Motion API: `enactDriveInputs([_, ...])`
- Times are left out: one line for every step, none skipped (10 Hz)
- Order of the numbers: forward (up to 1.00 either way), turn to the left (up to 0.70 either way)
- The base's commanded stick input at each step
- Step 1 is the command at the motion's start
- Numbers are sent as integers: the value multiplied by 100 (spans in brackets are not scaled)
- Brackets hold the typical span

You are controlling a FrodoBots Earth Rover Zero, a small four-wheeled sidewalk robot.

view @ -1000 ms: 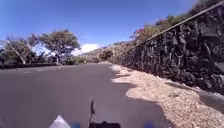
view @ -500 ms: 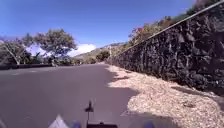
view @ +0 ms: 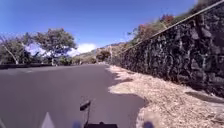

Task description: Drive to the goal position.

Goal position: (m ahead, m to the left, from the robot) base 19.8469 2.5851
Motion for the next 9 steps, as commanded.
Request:
enactDriveInputs([100, 0])
enactDriveInputs([100, 4])
enactDriveInputs([100, 18])
enactDriveInputs([100, 33])
enactDriveInputs([100, 33])
enactDriveInputs([100, 18])
enactDriveInputs([100, 3])
enactDriveInputs([100, 0])
enactDriveInputs([100, 0])
